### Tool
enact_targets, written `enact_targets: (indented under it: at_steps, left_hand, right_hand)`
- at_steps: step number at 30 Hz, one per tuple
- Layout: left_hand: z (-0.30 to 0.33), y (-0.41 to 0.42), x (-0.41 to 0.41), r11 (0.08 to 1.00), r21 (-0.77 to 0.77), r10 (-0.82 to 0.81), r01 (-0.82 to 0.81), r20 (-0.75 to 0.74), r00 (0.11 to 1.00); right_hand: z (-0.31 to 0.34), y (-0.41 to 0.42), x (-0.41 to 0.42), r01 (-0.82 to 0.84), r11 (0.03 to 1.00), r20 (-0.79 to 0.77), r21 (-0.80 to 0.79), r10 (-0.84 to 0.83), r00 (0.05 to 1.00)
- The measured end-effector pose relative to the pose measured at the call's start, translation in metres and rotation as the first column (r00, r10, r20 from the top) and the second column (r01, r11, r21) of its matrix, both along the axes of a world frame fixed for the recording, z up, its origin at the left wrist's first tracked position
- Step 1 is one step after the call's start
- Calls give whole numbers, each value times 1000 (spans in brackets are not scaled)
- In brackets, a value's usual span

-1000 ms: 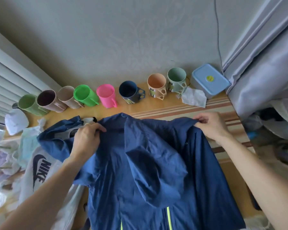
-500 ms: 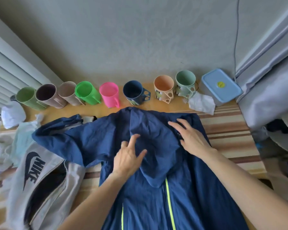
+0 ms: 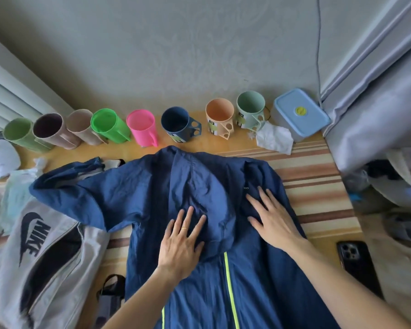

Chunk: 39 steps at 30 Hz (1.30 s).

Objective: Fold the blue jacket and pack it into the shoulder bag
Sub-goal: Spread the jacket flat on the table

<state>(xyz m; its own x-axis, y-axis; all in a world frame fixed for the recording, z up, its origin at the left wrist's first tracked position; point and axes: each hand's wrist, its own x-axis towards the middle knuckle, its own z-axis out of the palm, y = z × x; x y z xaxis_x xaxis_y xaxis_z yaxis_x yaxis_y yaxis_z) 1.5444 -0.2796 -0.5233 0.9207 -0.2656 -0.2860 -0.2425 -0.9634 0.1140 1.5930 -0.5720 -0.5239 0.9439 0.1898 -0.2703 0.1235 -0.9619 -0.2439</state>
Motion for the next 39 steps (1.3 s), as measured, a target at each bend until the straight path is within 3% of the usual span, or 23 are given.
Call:
enact_targets:
  at_steps: [2, 4, 7, 9, 11, 13, 15, 17, 20, 22, 26, 29, 31, 33, 35, 36, 38, 39]
  left_hand:
    - [8, -6, -2, 998, -12, 65, -65, 10, 998]
    - [25, -20, -6, 989, -82, 124, -121, 36, 992]
    - [39, -44, -20, 984, -161, 76, -72, 15, 997]
    - [37, -57, -27, 987, -153, 25, -42, -113, 993]
    - [33, -66, -30, 992, -120, 14, -46, -257, 966]
    - [31, -72, -32, 994, -96, 16, -47, -296, 955]
    - [32, -75, -33, 994, -88, 39, -61, -234, 971]
    - [34, -75, -36, 995, -85, 39, -50, -127, 991]
    - [28, -73, -49, 994, -97, -58, 52, -64, 996]
    - [25, -74, -56, 994, -97, -61, 53, -91, 994]
    - [30, -77, -65, 997, -76, -16, 2, -186, 982]
    - [33, -77, -59, 996, -87, -36, 13, -276, 960]
    - [31, -75, -51, 994, -104, -51, 16, -343, 938]
    - [35, -74, -41, 988, -154, -37, -26, -393, 919]
    - [49, -75, -30, 935, -296, 44, -194, -447, 893]
    - [60, -73, -25, 865, -392, 115, -313, -453, 884]
    - [78, -63, -17, 633, -567, 289, -527, -459, 840]
    - [87, -56, -13, 468, -634, 356, -616, -503, 788]
  right_hand:
    - [15, -8, -15, 264, 954, 54, 143, -274, 960]
    - [35, -17, -40, 573, 786, 13, 232, -592, 806]
    - [41, -38, -94, 791, 610, -239, 44, -762, 601]
    - [35, -46, -122, 823, 567, -422, -40, -756, 500]
    - [30, -54, -131, 817, 576, -507, -29, -713, 484]
    - [29, -60, -124, 806, 592, -549, 33, -663, 509]
    - [32, -68, -115, 791, 596, -519, 138, -637, 570]
    - [35, -72, -109, 763, 624, -387, 168, -670, 633]
    - [38, -64, -118, 679, 733, -257, -39, -664, 702]
    - [37, -58, -125, 628, 762, -257, -157, -646, 719]
    - [39, -60, -120, 760, 649, -431, -41, -698, 572]
    - [49, -77, -95, 869, 452, -524, 202, -700, 485]
    - [73, -91, -63, 874, 339, -489, 348, -730, 478]
    - [107, -100, -27, 839, 300, -421, 454, -758, 499]
    - [144, -87, 8, 787, 308, -399, 534, -729, 556]
    - [160, -72, 23, 759, 324, -397, 565, -700, 594]
    - [184, -22, 45, 695, 381, -387, 609, -623, 680]
    - [191, 10, 50, 663, 408, -395, 627, -568, 722]
